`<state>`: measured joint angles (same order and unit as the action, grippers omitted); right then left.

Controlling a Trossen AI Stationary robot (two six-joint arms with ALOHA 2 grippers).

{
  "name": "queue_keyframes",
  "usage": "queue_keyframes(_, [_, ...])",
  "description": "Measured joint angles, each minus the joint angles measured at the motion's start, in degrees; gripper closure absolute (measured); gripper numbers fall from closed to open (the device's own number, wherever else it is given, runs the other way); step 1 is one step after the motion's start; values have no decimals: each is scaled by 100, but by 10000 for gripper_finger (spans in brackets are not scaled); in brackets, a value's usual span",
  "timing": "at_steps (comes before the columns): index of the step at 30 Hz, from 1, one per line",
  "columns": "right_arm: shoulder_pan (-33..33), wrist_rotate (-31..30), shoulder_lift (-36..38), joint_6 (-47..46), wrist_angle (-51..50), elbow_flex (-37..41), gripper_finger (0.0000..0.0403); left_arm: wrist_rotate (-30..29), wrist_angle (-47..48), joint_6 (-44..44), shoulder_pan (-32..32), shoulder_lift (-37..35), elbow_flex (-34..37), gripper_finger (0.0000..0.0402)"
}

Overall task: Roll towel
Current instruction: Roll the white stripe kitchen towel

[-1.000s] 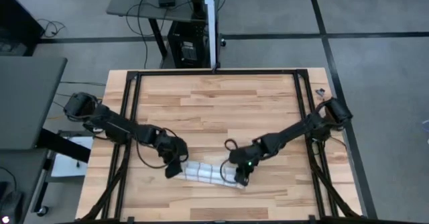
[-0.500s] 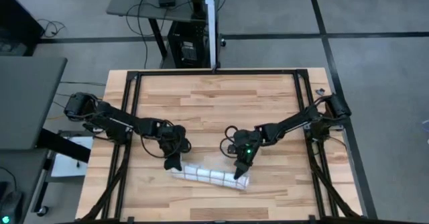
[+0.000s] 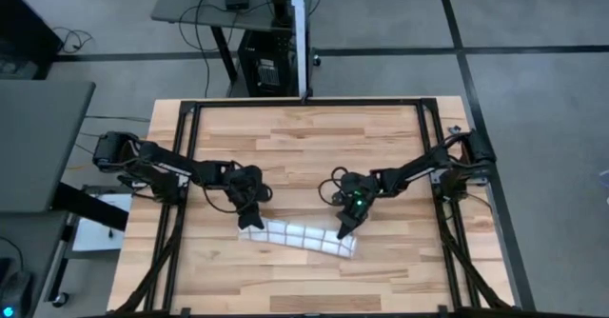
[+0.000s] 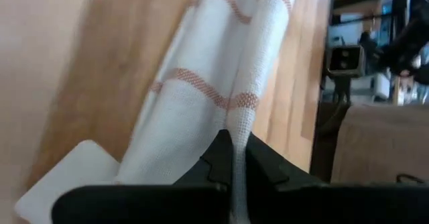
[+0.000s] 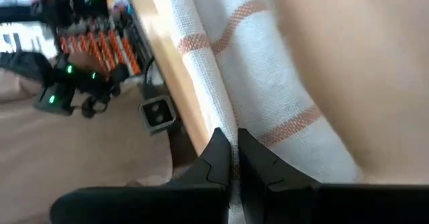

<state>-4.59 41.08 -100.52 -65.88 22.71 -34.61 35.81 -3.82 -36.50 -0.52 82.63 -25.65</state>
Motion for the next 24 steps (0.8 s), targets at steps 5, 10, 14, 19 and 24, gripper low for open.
queue_keyframes(5, [132,-211,14,52,-172,24,396,-206,-46,-134,-83,0,26,393])
queue_keyframes(10, [160,-143,43,-512,-275,50,354,-258,198,-233,-102,4,67,352])
queue_keyframes(14, [346,281,47,-590,-275,53,308,-241,329,-177,-211,-7,43,307])
queue_keyframes(19, [740,453,542,-638,-328,96,274,-240,500,-21,-214,-13,26,281])
queue_keyframes(24, [1000,257,1371,-632,-219,31,269,-258,446,-34,-214,-11,28,287])
